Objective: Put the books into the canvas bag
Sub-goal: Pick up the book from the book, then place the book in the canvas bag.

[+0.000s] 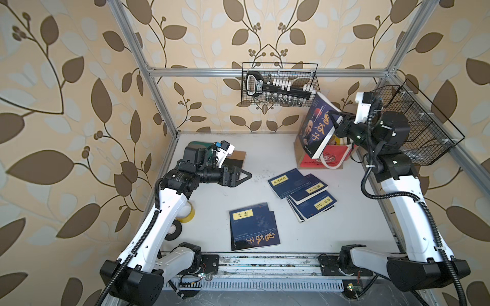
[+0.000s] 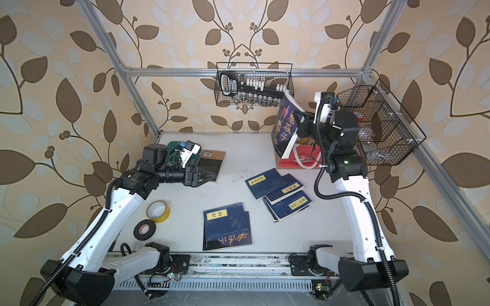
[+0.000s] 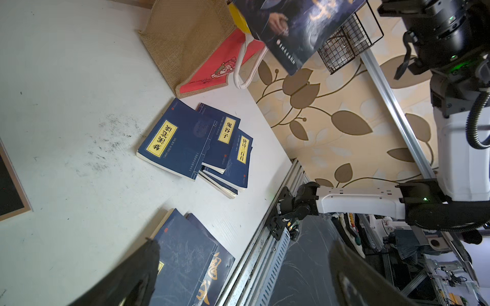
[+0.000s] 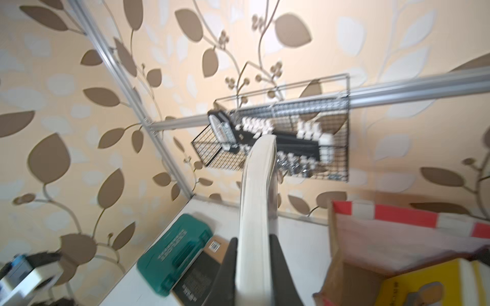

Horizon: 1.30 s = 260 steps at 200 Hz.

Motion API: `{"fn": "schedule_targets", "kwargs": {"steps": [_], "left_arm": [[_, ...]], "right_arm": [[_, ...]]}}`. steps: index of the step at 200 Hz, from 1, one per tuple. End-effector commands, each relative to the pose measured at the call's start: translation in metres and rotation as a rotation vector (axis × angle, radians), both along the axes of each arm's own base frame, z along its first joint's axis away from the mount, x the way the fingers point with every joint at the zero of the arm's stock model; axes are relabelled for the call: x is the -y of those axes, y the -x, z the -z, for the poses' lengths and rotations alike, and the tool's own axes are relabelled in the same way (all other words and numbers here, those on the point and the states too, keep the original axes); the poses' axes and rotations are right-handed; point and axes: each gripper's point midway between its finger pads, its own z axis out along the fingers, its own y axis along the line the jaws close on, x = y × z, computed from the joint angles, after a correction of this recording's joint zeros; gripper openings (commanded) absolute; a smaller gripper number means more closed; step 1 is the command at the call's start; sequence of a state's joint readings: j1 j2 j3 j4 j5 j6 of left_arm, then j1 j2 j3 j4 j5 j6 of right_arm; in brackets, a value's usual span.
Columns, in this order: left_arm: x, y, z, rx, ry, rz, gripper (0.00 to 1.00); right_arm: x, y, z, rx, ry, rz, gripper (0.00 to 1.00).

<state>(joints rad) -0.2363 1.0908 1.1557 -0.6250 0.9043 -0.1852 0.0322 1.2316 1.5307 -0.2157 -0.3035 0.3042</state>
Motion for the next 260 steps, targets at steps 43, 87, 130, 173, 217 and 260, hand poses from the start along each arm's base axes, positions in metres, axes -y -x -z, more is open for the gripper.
{"fn": "schedule_targets", "kwargs": {"steps": [43,87,130,173,217,260], "left_arm": [[0.0,0.002,-0.005,0.046,0.005,0.0,0.99],[-0.001,-0.002,-0.004,0.038,0.006,-0.004,0.99],[-0.001,-0.003,-0.001,0.027,0.006,-0.009,0.99],[-0.001,-0.007,0.003,0.014,0.002,-0.013,0.99],[-0.002,-0.009,0.002,0.013,0.004,-0.016,0.99],[-0.002,-0.011,0.004,-0.002,0.012,-0.015,0.99]], "right_arm": [[0.071,-0.035,-0.035,0.158,0.097,0.377,0.0],[0.082,-0.061,-0.004,0.218,0.162,0.43,0.0],[0.087,-0.086,0.019,0.23,0.214,0.431,0.0],[0.102,-0.099,0.041,0.213,0.17,0.421,0.0],[0.113,-0.106,0.067,0.163,0.157,0.454,0.0],[0.116,-0.104,0.115,0.121,0.129,0.468,0.0]]}}
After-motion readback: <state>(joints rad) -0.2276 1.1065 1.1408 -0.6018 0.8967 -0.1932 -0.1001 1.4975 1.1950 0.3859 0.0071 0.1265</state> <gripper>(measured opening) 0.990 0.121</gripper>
